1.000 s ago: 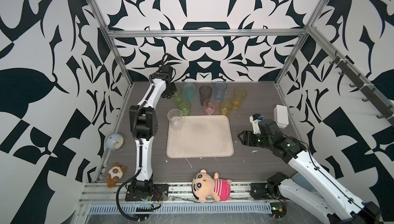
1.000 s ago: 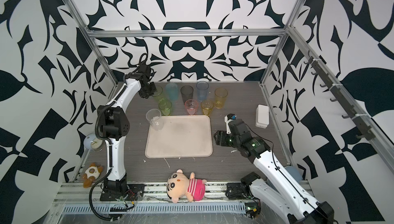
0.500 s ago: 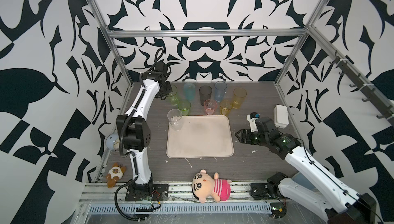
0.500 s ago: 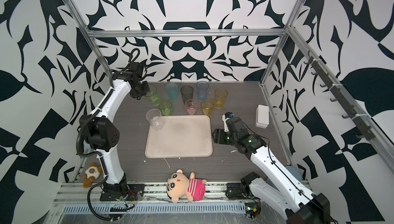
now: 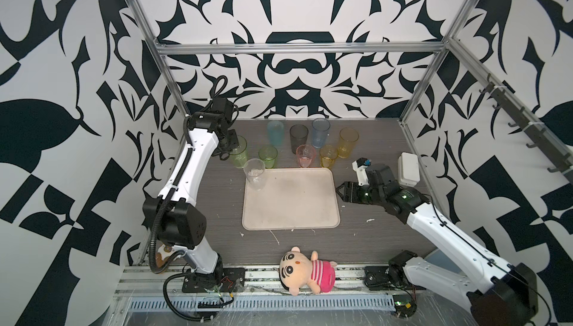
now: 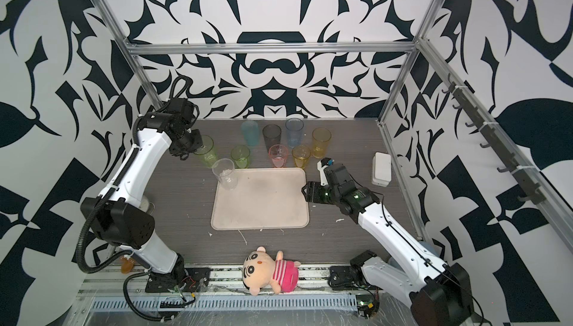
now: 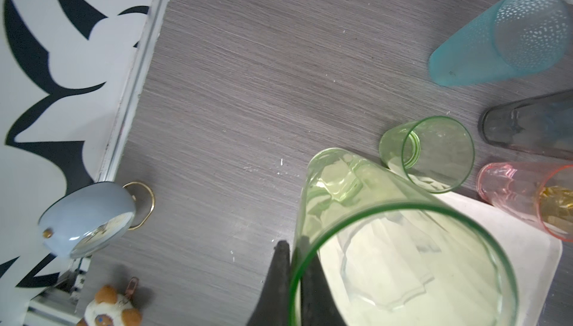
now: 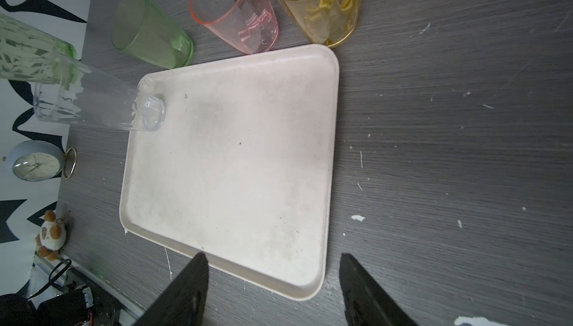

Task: Place the glasses into the tray
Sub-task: Place the glass on the tray.

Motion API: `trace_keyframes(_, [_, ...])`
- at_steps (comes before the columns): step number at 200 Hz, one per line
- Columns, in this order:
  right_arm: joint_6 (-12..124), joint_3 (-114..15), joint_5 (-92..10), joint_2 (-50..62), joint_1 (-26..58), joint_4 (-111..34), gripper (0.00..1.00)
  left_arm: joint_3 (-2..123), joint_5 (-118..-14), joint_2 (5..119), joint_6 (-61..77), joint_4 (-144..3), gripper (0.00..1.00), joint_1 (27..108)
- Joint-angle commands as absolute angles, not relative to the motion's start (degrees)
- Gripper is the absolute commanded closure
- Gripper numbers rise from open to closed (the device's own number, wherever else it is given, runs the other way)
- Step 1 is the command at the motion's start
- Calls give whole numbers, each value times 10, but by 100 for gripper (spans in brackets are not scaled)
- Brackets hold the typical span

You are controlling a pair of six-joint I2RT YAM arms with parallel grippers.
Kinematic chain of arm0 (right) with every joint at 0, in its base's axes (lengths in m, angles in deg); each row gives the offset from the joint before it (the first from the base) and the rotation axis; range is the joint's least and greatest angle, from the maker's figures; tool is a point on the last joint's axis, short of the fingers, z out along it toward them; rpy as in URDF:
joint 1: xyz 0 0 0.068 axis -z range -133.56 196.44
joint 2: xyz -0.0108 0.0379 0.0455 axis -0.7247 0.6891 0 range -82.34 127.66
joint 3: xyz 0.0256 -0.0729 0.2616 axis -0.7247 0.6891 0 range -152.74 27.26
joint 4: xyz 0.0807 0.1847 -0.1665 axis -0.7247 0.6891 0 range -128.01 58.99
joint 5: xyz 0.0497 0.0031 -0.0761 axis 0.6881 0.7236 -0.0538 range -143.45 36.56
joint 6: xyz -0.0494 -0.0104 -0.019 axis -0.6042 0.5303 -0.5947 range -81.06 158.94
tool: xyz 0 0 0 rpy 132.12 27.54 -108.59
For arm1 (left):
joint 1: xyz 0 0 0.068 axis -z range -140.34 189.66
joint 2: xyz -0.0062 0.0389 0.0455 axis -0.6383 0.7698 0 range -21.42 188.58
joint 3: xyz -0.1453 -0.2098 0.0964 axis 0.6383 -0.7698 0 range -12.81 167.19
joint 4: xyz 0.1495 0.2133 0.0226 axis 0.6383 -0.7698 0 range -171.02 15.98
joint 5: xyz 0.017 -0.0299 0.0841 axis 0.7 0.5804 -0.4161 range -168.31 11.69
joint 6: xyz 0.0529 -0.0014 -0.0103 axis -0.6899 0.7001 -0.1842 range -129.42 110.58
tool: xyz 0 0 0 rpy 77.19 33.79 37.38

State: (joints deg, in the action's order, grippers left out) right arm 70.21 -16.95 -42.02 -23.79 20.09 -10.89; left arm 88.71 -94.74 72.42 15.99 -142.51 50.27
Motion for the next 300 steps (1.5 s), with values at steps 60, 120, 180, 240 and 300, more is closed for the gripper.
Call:
trace_keyframes(60, [712, -199, -404, -227, 197, -142, 30, 833, -966, 623, 153, -1515, 100, 501])
trace_keyframes(120, [716, -207, -401, -210, 195, -149, 31, 746, -939, 555, 148, -1525, 100, 501])
trace_keyframes(180, [721, -212, -402, -198, 186, -153, 32, 656, -879, 483, 156, -1496, 100, 509])
trace_keyframes(240, [729, -206, -410, -204, 174, -155, 32, 589, -865, 466, 188, -1448, 100, 545])
trace_keyframes(300, [732, -200, -416, -212, 169, -150, 32, 560, -882, 489, 221, -1407, 100, 589])
